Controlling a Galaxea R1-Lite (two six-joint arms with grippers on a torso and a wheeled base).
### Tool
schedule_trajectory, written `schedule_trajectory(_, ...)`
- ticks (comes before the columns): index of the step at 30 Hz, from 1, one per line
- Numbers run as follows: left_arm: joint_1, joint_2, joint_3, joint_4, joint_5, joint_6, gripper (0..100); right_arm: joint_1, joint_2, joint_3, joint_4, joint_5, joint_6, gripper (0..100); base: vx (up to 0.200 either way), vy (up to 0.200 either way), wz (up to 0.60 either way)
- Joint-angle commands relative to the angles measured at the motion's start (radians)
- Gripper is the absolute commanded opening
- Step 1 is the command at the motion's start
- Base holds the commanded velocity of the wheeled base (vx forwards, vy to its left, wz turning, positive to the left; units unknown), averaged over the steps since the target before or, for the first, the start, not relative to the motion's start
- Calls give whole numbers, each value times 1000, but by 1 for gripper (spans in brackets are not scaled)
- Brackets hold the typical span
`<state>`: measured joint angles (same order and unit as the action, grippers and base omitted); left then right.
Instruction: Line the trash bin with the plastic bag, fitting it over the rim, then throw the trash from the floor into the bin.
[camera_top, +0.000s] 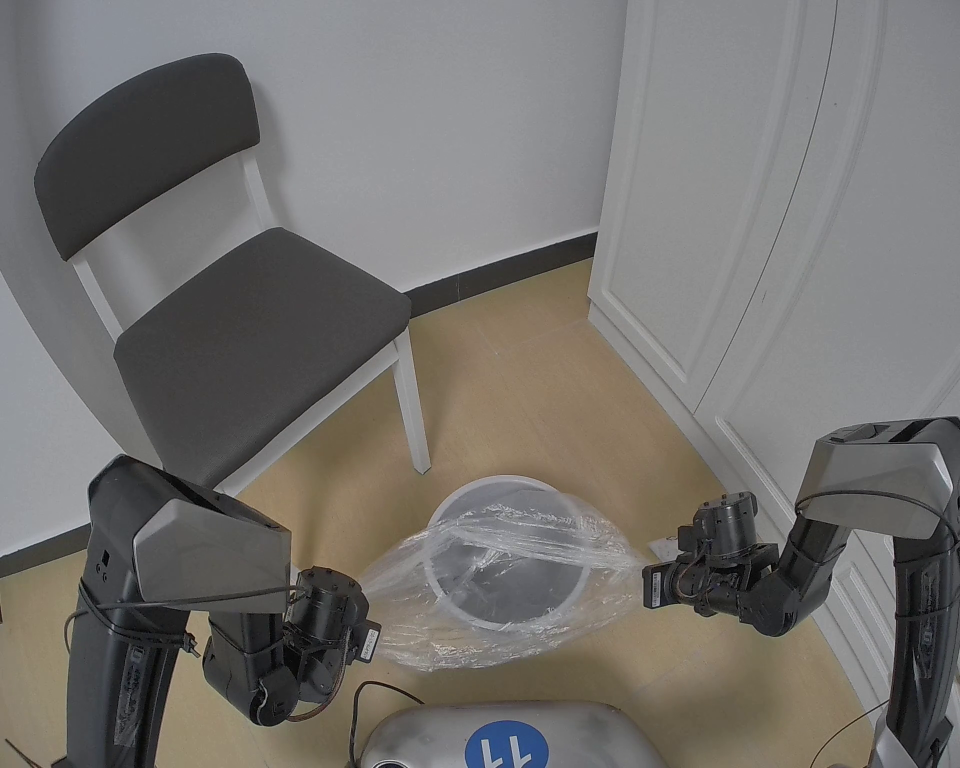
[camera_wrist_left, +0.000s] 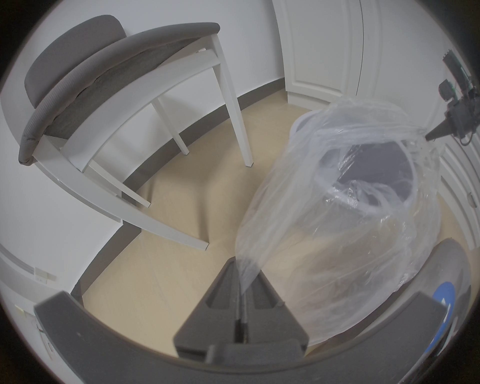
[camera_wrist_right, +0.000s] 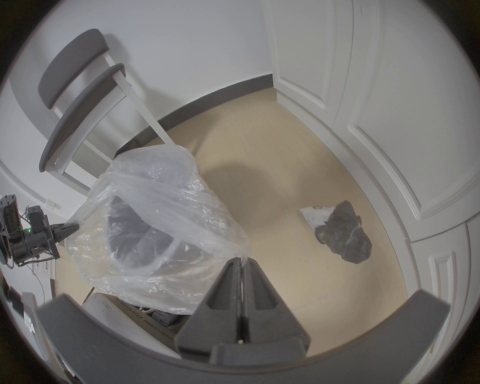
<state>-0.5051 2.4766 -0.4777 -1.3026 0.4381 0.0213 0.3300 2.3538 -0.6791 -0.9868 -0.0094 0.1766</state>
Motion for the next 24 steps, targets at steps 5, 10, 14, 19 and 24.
schedule_trajectory(5, -9, 15, -2, -26, 1, -1, 0, 34, -2, -2, -1, -23, -2, 0, 0, 0, 0)
schedule_trajectory(10, -18, -1, 34, -32, 1, 2, 0, 30, -13, 10, -1, -23, -9, 0, 0, 0, 0)
schedule_trajectory(14, -21, -44, 125, -38, -25, 31, 0, 24, -38, 41, 2, -23, -51, 0, 0, 0, 0)
schedule_trajectory(19, -27, -48, 154, -43, -73, 49, 0, 18, -36, 70, 2, -23, -109, 0, 0, 0, 0)
schedule_trajectory(24, -24, 22, 103, -86, -68, 42, 0, 18, -2, 56, 2, -23, -114, 0, 0, 0, 0)
